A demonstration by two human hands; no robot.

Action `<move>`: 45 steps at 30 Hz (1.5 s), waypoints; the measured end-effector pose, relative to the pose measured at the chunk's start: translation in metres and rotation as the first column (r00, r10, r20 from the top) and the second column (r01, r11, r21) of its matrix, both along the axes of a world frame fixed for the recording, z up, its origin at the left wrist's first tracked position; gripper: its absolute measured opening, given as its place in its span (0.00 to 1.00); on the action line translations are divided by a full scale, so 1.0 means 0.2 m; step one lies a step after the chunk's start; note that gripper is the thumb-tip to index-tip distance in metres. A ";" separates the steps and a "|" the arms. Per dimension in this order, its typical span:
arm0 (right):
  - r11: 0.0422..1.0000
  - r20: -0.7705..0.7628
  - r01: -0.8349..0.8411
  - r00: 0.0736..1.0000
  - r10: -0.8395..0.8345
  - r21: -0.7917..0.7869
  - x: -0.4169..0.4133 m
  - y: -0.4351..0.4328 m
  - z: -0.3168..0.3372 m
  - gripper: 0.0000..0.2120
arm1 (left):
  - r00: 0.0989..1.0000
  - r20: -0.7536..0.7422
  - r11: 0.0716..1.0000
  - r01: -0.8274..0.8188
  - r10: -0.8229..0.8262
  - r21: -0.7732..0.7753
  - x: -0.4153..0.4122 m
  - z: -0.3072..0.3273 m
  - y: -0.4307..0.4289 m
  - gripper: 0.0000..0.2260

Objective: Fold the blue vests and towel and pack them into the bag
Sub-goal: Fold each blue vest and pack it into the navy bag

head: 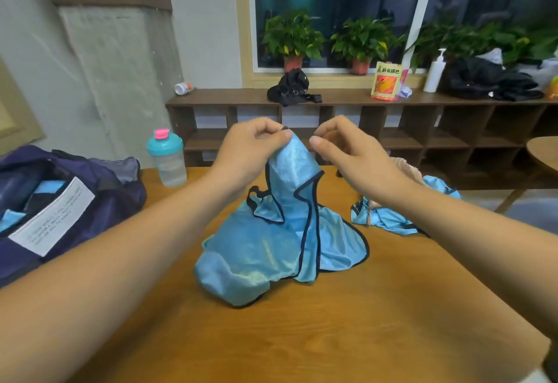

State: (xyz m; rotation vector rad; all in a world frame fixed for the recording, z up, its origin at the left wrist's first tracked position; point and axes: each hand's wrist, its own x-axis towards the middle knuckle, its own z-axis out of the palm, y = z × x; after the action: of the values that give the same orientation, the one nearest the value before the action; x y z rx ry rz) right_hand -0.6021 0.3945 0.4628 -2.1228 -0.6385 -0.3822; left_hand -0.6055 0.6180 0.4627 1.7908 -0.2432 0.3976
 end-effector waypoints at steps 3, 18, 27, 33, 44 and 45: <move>0.971 0.163 0.052 0.987 -0.014 -0.233 -0.08 -0.01 -0.02 0.21 | 0.998 -0.031 0.995 0.043 -0.046 -0.085 0.00 0.11 0.03 0.04; 0.992 0.117 0.034 0.992 -0.048 0.121 0.11 0.02 0.26 0.08 | 0.987 0.010 0.986 0.160 -0.161 0.042 -0.01 0.20 0.13 0.21; 0.995 0.109 -0.062 0.993 0.053 0.076 0.10 0.04 0.55 0.07 | 0.972 -0.115 0.909 0.233 -0.206 0.345 0.00 -0.02 0.12 0.09; 0.982 0.129 0.039 0.990 -0.064 0.183 0.15 -0.06 0.73 0.11 | 0.979 -0.098 0.944 0.201 -0.181 0.260 0.05 0.10 0.22 0.12; 0.948 0.145 0.236 0.952 -0.270 0.214 0.20 -0.18 0.92 0.13 | 0.998 0.060 0.948 -0.003 -0.017 0.319 0.07 0.34 0.42 0.17; 0.946 0.146 0.246 0.949 -0.280 0.211 0.20 -0.19 0.92 0.12 | 0.997 0.074 0.929 -0.014 -0.015 0.369 0.07 0.35 0.45 0.19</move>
State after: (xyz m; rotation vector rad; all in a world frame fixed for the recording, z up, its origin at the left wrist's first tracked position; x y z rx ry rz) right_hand -0.5615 0.3570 0.6474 -2.0069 -0.3951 -0.7554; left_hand -0.5917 0.7073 0.5331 2.1475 -0.3925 0.4409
